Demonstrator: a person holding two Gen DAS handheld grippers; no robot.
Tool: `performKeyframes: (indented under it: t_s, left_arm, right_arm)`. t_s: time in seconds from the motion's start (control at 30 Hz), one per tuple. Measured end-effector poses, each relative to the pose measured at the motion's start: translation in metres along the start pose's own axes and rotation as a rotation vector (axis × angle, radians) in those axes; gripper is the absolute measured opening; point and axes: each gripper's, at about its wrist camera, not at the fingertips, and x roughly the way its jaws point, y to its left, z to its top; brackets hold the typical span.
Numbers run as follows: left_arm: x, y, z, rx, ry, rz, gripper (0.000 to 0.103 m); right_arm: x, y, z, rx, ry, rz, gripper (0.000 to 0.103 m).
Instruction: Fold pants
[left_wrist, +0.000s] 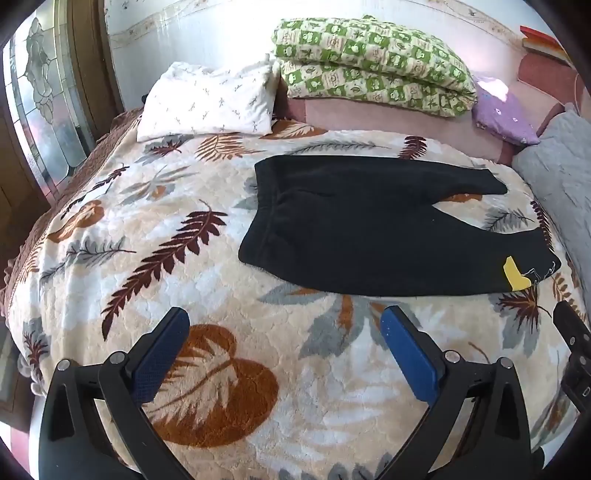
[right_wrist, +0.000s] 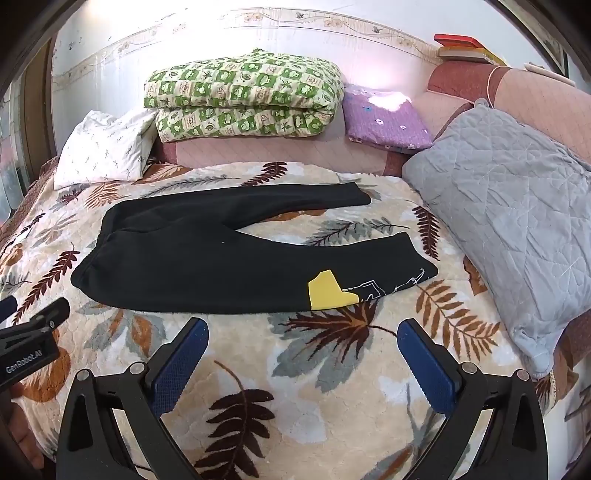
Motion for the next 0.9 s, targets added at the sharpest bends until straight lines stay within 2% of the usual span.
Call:
performKeyframes:
  t_s: [0.07,0.2,0.5,0.9]
  left_arm:
    - [0.0018,0.0000,-0.0015,-0.002,0.009,-0.012,0.103]
    - [-0.0043,-0.0028,-0.0031,0.015,-0.038,-0.001,0.103]
    - [0.0003,-0.0011,-0.0019,0.006,-0.009,-0.020,0.103]
    - [0.0004,-0.0044,-0.0049,0.019,-0.009,-0.039,0.103]
  right_arm:
    - [0.0008,0.0004,0.0000,-0.001,0.004,0.004,0.103]
    - [0.0004,0.0013,0.0000,-0.010,-0.001,0.006,0.103]
    - [0.0011,0.0025,-0.0009,-0.008,0.001,0.011,0.103]
    - [0.0041,0.0003,-0.0049,0.006,0.015,0.023,0.103]
